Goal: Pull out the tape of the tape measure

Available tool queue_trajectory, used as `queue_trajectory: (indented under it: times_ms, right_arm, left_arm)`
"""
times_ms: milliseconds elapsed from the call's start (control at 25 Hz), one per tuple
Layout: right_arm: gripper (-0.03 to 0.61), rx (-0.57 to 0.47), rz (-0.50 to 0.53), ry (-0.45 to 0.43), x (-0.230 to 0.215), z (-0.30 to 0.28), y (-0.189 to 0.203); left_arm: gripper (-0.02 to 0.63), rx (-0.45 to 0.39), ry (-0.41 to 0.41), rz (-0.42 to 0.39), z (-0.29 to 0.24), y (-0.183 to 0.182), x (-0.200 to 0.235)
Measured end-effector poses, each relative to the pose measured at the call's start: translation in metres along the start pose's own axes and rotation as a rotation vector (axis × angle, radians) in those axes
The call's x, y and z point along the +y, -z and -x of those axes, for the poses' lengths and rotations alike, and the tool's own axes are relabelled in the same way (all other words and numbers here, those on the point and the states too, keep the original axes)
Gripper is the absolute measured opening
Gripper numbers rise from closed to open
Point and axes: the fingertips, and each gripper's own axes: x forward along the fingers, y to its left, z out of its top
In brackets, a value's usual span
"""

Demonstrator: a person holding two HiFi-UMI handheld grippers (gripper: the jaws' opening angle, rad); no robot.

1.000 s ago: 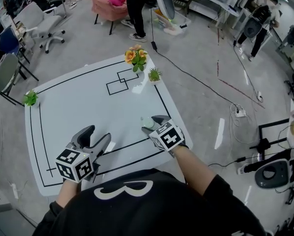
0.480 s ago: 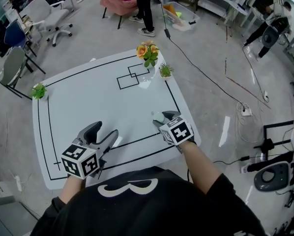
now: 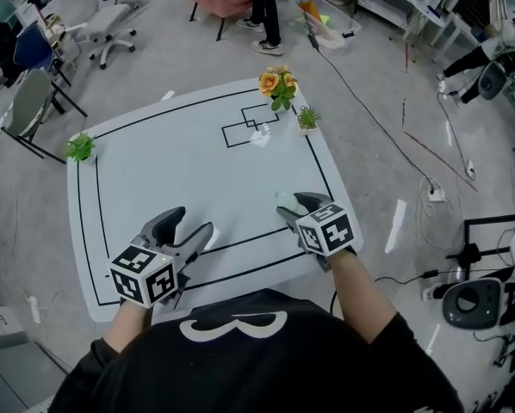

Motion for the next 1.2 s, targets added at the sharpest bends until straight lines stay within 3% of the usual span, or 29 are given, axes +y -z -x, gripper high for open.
queue_trajectory:
  times_ms: [480,720,1000,1200]
  right_arm:
    - [0.219,-0.138,-0.005,-0.13,0.076,0.049,-0.035]
    - [0.219,-0.172,0.089,-0.162,0.12,0.076,-0.04]
    - [0.219,-0.214,0.201,-0.247,0.179,0.108,-0.049]
    - [0.219,-0.249,0.237,-0.307,0.222,0.121,-0.055]
  left_arm:
    - [0.276,-0.041,0.047,-0.003,0.029,0.004,-0.008]
    - [0.276,-0.055,0.087,-0.029,0.049,0.007,-0.025]
    - [0.275,-0.07,0.195,-0.072,0.076,0.008,-0.052]
    - [0.275,-0.059,0.29,-0.152,0.098,0.013,-0.069]
